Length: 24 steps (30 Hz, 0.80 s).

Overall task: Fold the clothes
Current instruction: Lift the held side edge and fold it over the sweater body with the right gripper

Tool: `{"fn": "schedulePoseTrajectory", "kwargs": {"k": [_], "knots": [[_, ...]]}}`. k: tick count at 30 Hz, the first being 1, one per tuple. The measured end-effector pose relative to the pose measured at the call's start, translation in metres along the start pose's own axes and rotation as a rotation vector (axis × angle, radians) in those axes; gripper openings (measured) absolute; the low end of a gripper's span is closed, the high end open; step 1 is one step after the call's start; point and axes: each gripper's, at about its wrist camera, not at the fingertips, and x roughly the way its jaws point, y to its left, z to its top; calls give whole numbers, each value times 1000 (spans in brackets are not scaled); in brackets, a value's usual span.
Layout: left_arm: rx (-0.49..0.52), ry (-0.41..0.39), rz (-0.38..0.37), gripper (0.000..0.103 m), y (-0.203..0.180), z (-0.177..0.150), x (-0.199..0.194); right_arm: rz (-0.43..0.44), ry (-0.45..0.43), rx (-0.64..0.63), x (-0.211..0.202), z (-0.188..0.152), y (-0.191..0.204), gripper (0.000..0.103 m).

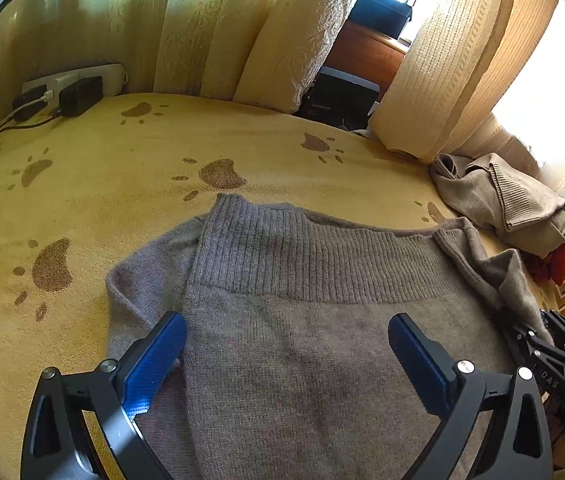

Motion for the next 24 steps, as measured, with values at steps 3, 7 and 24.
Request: {"fn": "schedulePoseTrajectory", "kwargs": {"k": [3, 7, 24], "knots": [[13, 4, 9, 103, -4, -1, 2, 16, 4, 18, -1, -2, -5, 43], [19, 11, 17, 103, -5, -2, 5, 80, 18, -43, 1, -3, 9, 85], [31, 19, 33, 103, -6, -3, 10, 29, 52, -55, 10, -6, -16, 58]]}}
